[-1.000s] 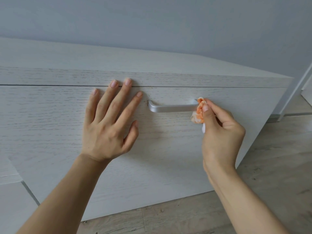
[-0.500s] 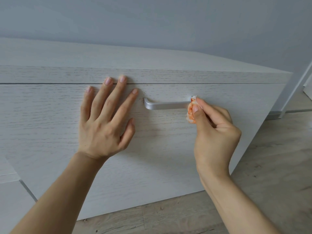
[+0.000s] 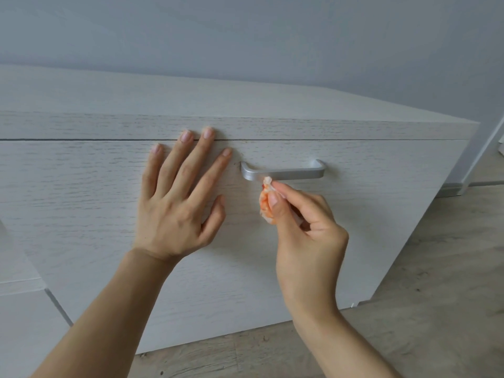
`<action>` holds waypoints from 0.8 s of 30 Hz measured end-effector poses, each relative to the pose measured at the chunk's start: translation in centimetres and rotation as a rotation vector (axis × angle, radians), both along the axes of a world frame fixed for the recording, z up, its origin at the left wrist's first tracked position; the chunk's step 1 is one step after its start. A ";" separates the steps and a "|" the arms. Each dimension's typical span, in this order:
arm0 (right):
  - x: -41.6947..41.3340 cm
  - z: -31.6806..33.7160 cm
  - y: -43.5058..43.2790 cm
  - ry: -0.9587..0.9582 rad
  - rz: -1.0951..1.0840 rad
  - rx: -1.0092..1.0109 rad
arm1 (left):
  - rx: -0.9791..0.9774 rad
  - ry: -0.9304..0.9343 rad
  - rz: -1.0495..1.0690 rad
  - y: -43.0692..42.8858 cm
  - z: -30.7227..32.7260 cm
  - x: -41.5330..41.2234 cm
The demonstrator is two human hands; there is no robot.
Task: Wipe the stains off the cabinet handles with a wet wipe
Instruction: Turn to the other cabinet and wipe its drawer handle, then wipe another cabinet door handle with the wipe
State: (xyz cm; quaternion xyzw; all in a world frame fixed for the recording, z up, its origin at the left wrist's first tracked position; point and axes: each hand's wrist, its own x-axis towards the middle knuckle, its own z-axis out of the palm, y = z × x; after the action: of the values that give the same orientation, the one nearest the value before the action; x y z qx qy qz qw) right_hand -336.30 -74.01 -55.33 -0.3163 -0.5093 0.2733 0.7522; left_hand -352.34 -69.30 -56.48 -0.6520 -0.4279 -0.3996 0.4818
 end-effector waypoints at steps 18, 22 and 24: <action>-0.6 3.9 0.1 -0.044 0.239 0.032 | -0.254 0.032 0.166 -5.4 2.6 -1.3; -3.3 4.1 -0.1 -0.187 0.317 0.107 | -0.446 0.014 0.311 -9.2 3.0 -3.2; -4.8 4.4 -0.6 -0.247 0.359 0.134 | -0.539 0.025 0.366 -11.3 3.2 -4.2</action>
State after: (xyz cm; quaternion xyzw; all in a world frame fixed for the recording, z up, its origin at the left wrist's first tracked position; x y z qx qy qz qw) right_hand -341.11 -74.59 -50.96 -0.2011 -0.6625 0.3278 0.6428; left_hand -356.59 -80.57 -53.24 -0.6734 -0.6223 -0.1706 0.3609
